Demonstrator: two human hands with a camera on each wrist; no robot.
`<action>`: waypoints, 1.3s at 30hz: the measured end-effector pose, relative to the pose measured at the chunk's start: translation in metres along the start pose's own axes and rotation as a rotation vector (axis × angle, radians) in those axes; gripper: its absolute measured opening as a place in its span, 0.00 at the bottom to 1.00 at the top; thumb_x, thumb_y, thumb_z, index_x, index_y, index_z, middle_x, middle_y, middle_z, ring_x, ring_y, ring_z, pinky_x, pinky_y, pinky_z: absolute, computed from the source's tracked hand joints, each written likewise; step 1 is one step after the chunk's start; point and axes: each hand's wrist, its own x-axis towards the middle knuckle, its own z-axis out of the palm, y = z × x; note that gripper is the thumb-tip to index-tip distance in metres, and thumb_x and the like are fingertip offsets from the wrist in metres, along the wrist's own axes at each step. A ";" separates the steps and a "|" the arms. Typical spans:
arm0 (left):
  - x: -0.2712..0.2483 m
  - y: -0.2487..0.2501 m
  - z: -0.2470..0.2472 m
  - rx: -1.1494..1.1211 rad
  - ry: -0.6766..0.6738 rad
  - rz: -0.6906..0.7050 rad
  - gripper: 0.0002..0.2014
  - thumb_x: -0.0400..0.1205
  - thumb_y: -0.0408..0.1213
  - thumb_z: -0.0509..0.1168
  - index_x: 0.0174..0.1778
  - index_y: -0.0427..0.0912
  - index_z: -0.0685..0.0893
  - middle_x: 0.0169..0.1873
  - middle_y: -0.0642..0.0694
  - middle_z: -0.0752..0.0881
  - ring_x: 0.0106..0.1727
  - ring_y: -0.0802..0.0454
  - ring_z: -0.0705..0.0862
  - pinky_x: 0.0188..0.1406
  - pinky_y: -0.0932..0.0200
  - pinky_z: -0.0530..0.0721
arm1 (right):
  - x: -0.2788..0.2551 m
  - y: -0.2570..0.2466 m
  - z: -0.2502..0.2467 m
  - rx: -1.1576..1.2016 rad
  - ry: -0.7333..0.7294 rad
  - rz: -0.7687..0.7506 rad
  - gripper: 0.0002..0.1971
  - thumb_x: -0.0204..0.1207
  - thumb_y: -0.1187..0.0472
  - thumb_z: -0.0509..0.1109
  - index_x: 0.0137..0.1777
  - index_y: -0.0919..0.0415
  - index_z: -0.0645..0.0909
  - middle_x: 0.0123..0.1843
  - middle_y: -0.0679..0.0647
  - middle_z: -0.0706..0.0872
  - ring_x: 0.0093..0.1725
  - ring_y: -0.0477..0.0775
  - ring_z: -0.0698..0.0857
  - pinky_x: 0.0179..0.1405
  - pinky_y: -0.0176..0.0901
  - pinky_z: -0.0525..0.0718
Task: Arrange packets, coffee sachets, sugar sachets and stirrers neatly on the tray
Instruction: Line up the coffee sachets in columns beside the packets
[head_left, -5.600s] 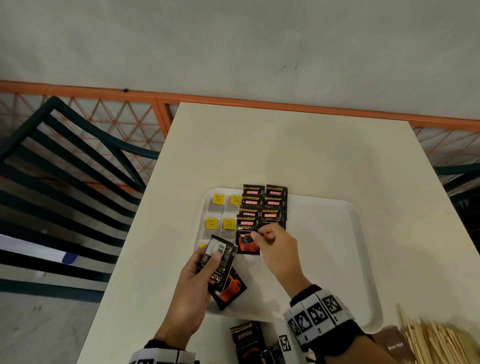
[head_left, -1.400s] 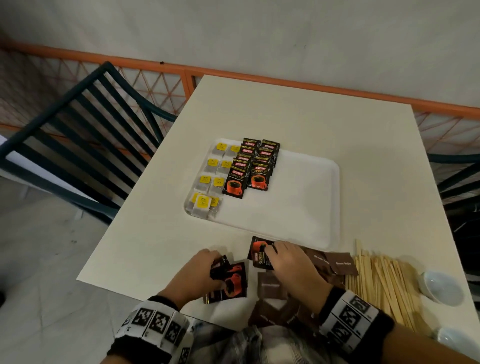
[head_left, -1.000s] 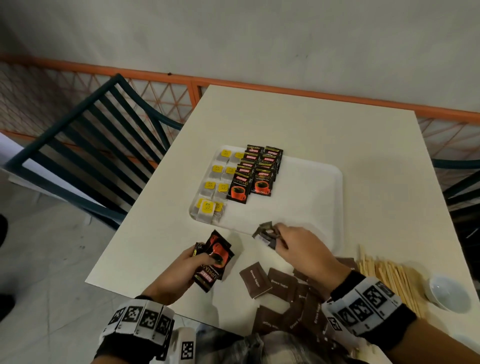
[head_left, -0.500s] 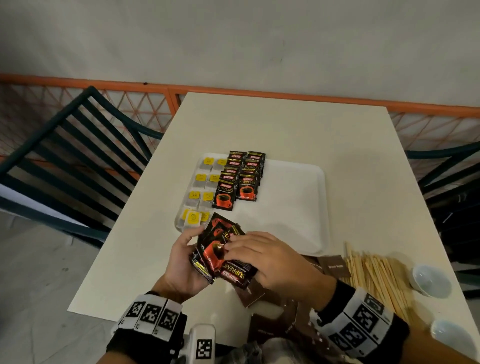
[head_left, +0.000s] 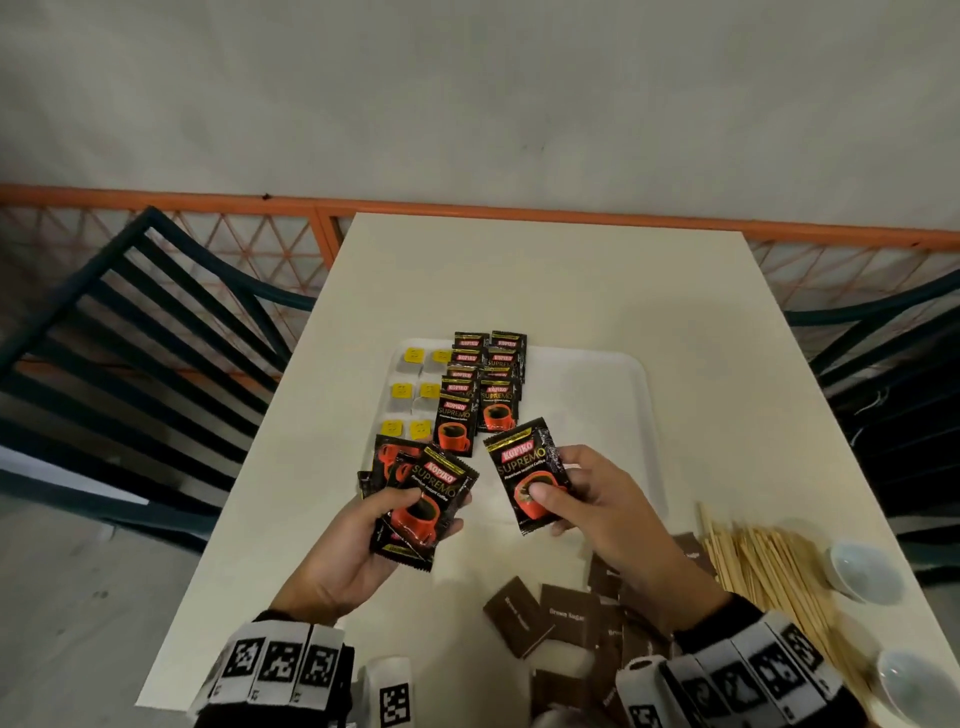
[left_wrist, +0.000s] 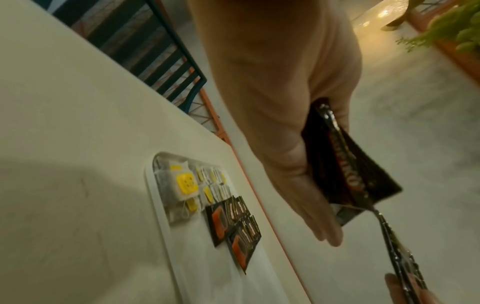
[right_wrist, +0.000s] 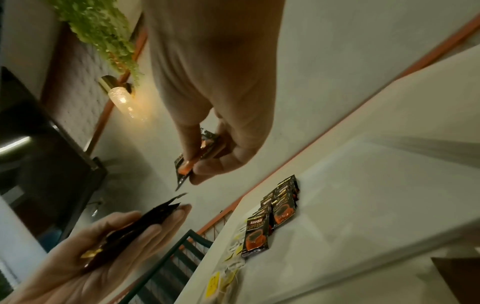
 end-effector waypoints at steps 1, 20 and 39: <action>0.000 0.003 -0.001 0.017 0.003 0.001 0.44 0.50 0.36 0.85 0.63 0.33 0.79 0.58 0.26 0.84 0.56 0.33 0.86 0.44 0.47 0.88 | 0.003 0.000 -0.001 -0.003 0.013 0.024 0.11 0.75 0.64 0.70 0.56 0.60 0.78 0.46 0.58 0.90 0.40 0.49 0.88 0.31 0.35 0.83; 0.003 0.013 -0.046 0.103 0.251 0.080 0.19 0.73 0.32 0.62 0.61 0.36 0.80 0.52 0.34 0.89 0.51 0.42 0.88 0.48 0.50 0.83 | 0.079 0.053 0.008 0.151 0.215 0.400 0.04 0.78 0.70 0.65 0.48 0.65 0.80 0.52 0.63 0.86 0.45 0.53 0.84 0.39 0.36 0.83; 0.019 0.007 -0.060 0.108 0.271 -0.004 0.23 0.70 0.34 0.65 0.62 0.34 0.79 0.50 0.30 0.88 0.45 0.38 0.88 0.36 0.57 0.89 | 0.137 0.074 0.036 -0.206 0.441 0.326 0.09 0.71 0.65 0.74 0.51 0.64 0.82 0.45 0.54 0.84 0.50 0.56 0.84 0.58 0.53 0.84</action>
